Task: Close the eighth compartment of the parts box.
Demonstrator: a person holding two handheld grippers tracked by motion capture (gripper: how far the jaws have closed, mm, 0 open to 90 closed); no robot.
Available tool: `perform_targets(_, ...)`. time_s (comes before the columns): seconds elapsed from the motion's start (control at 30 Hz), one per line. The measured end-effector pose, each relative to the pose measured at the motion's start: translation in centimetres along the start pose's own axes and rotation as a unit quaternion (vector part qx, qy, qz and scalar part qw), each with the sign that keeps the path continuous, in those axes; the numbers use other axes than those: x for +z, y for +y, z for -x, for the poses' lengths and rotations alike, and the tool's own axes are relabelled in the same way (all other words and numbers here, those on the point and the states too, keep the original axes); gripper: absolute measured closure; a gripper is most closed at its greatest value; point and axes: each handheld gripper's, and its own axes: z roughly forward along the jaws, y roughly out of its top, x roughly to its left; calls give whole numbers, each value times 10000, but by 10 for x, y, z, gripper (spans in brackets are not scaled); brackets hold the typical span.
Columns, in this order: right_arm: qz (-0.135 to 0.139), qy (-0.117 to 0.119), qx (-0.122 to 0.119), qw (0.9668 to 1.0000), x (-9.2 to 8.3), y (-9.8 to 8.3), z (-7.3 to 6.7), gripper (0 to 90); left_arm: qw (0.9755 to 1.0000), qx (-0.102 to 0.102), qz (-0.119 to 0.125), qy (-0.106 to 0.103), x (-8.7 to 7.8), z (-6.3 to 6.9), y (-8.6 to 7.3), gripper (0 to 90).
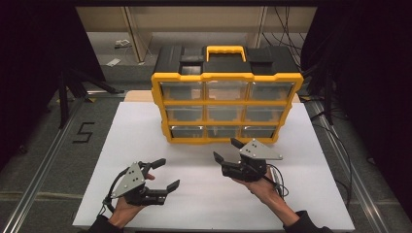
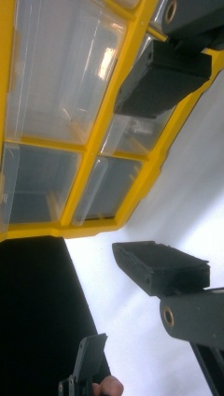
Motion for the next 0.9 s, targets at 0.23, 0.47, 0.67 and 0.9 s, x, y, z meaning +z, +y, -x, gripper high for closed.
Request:
perform_targets(0.23, 2, 65, 19, 10000, -3, -3, -1, 286, 10000, -20, -12, 7, 1, 0, 0, 189)
perform_targets(0.47, -13, 102, 9, 9999, -5, -6, -2, 286, 10000, -14, -9, 22, 1, -1, 0, 189)
perform_targets(0.67, 12, 108, 7, 9999, -10, -7, -3, 286, 10000, 20, -39, -41, 4, 0, 0, 189)
perform_targets(0.9, 14, 106, 2, 9999, -16, -7, -5, 286, 10000, 25, -8, -42, 2, 0, 1, 188)
